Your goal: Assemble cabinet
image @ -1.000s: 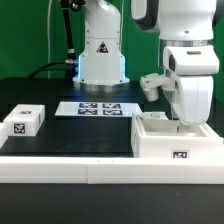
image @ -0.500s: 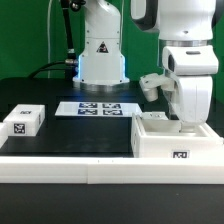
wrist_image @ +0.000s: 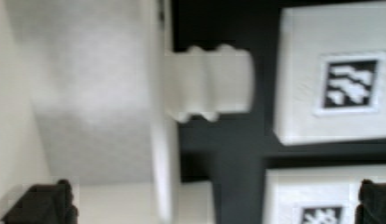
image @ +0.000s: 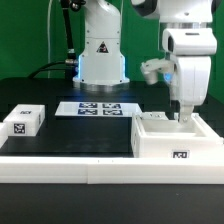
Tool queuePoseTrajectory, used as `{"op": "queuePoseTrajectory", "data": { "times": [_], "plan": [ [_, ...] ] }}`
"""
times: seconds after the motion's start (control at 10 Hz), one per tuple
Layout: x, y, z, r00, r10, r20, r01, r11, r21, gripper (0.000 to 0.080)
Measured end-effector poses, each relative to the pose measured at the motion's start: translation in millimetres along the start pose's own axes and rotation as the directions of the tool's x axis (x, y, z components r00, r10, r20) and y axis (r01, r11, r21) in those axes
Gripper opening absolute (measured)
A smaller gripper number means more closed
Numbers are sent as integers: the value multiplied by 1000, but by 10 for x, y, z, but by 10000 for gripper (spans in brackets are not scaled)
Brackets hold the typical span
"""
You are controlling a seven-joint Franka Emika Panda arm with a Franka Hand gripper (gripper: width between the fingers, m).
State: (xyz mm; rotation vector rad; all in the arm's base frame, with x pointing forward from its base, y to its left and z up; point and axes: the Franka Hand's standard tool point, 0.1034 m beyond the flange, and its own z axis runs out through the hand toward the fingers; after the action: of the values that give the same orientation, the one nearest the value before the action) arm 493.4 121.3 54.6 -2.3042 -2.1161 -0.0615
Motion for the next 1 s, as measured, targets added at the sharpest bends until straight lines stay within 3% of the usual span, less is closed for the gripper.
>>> {"op": "queuePoseTrajectory", "data": {
  "times": [0.3,0.4,0.8,1.0],
  "plan": [
    [128,-333,-44,997,69,-26,-70,997,-33,797],
    [99,-345,-30,998,62,-20,-63,998,-23,797],
    [101,-345,-16,997,72,-23,-73,997,-23,797],
    [256,-629,88,994,94,-51,-96,995,-30,797]
  ]
}}
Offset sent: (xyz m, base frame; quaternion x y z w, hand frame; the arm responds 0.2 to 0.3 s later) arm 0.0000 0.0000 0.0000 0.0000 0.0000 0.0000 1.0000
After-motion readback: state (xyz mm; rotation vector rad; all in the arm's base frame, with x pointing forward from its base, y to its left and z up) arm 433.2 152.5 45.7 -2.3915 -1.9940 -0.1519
